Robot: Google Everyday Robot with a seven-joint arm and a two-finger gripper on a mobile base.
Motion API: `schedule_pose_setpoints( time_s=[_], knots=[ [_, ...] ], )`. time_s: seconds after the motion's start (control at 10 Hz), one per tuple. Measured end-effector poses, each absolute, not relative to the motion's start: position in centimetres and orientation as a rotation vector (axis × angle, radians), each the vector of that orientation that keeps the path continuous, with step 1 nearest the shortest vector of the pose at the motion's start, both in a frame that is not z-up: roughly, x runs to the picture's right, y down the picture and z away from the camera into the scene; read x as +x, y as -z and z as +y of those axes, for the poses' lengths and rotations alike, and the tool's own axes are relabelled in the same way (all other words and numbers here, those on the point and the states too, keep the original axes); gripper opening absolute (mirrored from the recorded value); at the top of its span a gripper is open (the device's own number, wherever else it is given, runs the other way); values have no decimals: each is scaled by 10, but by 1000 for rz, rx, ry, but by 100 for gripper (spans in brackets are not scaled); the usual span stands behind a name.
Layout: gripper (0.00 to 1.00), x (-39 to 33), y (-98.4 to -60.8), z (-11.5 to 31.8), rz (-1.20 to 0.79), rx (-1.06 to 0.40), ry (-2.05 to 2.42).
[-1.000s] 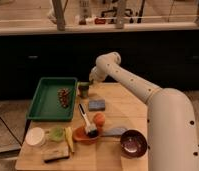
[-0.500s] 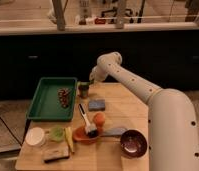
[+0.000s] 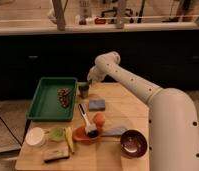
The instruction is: Place pepper in metal cup
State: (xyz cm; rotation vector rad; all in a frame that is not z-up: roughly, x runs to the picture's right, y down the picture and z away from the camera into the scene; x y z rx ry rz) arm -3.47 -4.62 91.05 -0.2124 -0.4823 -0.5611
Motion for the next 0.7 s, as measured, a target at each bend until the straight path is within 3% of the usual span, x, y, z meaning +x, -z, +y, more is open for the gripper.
schedule_pose_setpoints(
  time_s=[0.7],
  knots=[
    [0, -72, -897, -37, -532, -262, 681]
  ],
)
